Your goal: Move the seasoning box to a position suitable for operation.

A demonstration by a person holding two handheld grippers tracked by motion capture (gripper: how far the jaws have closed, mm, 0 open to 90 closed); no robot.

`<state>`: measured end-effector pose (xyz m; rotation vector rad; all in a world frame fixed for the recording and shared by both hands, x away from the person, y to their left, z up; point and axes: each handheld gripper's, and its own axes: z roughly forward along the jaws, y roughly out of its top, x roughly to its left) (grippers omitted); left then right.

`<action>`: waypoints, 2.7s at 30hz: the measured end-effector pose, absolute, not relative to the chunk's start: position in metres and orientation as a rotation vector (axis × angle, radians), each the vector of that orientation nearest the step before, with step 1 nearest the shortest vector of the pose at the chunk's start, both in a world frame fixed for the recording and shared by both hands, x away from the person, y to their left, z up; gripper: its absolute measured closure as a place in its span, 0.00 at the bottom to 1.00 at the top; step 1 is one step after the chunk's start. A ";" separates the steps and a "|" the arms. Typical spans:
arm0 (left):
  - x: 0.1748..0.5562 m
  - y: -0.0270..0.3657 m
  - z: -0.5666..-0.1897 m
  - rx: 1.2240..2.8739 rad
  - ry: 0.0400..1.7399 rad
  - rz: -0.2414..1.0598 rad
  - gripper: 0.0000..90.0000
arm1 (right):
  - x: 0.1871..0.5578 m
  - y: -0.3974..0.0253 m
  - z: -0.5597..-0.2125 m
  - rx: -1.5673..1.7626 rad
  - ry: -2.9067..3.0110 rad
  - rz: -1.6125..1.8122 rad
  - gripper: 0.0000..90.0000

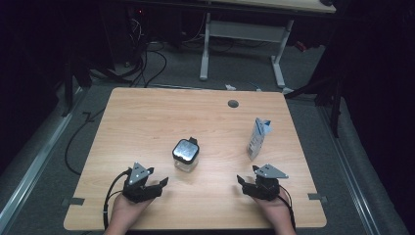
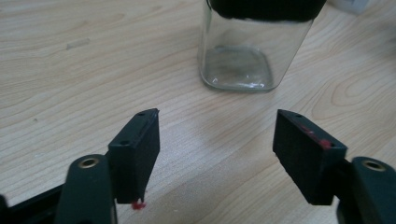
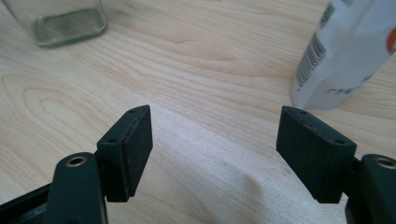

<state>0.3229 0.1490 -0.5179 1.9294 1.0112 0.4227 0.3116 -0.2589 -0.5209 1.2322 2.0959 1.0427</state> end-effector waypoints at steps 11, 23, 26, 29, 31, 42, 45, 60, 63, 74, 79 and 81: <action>0.324 0.155 -0.518 1.905 1.013 0.446 0.39 | 0.314 -0.263 -0.521 1.263 2.085 1.105 0.35; 0.317 0.169 -0.515 1.892 0.993 0.447 0.50 | 0.318 -0.264 -0.522 1.241 2.073 1.094 0.42; 0.317 0.169 -0.515 1.875 1.045 0.441 0.45 | 0.319 -0.265 -0.519 1.261 2.047 1.110 0.50; 0.318 0.168 -0.516 1.867 1.065 0.427 0.41 | 0.319 -0.267 -0.517 1.280 2.035 1.136 0.51; 0.319 0.166 -0.516 1.871 1.075 0.435 0.41 | 0.318 -0.268 -0.516 1.299 2.032 1.156 0.51; 0.319 0.154 -0.514 1.885 0.987 0.492 0.53 | 0.312 -0.260 -0.516 1.220 2.079 1.137 0.57; 0.326 0.153 -0.515 1.848 1.005 0.506 0.62 | 0.313 -0.258 -0.516 1.205 2.086 1.133 0.56; 0.379 0.127 -0.524 1.883 1.072 0.559 0.85 | 0.313 -0.254 -0.520 1.175 2.106 1.117 0.53; 0.385 0.121 -0.524 1.858 1.084 0.552 0.99 | 0.314 -0.254 -0.522 1.173 2.115 1.115 0.55; 0.385 0.113 -0.520 1.847 1.054 0.538 1.00 | 0.312 -0.256 -0.520 1.168 2.102 1.131 0.57; 0.385 0.109 -0.519 1.842 1.036 0.528 1.00 | 0.312 -0.256 -0.520 1.168 2.103 1.129 0.57; 0.384 0.108 -0.520 1.844 1.035 0.532 1.00 | 0.312 -0.256 -0.520 1.165 2.101 1.128 0.57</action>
